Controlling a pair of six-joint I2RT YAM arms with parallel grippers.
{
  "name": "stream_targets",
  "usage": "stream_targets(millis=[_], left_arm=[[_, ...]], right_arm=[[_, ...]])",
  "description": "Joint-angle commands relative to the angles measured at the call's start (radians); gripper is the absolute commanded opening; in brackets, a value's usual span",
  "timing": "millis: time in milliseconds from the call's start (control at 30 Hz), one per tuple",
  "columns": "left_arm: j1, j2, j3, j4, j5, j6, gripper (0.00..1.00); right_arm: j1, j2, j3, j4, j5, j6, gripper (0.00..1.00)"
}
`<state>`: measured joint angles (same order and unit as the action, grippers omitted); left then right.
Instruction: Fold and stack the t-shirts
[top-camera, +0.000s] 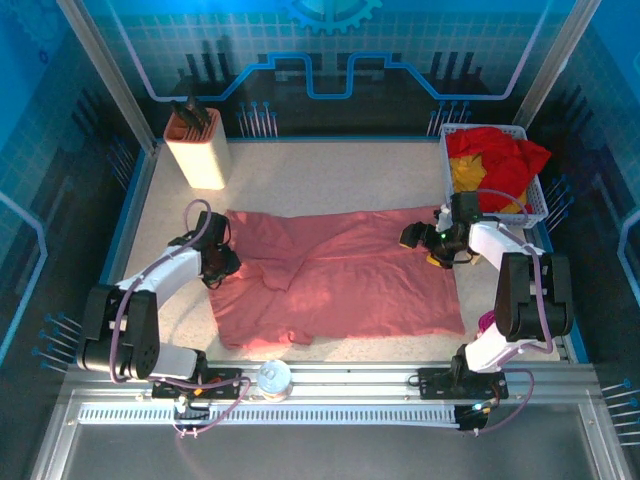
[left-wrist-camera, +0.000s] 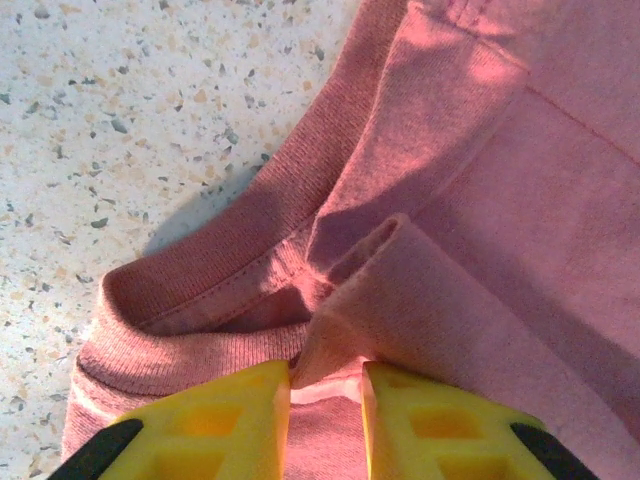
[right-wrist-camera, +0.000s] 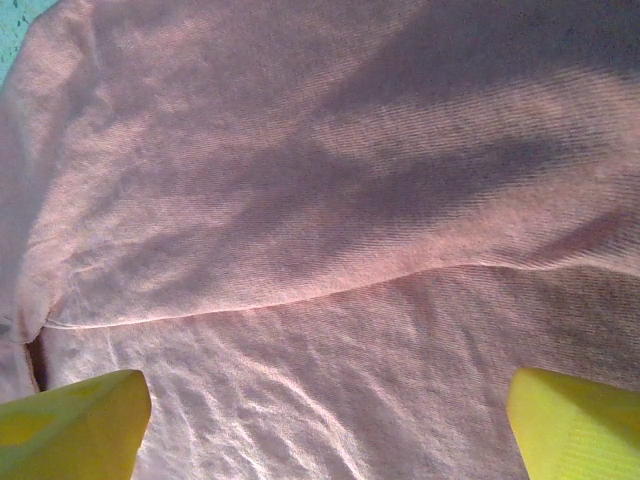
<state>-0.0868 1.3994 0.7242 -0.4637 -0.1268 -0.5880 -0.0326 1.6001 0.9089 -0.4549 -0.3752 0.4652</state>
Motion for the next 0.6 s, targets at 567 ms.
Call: stream_targets(millis=[567], left_arm=[[0.006,0.079,0.008,0.014,-0.026,0.03,0.26]], right_arm=[[0.014,0.005,0.022,-0.014,-0.021,-0.01,0.92]])
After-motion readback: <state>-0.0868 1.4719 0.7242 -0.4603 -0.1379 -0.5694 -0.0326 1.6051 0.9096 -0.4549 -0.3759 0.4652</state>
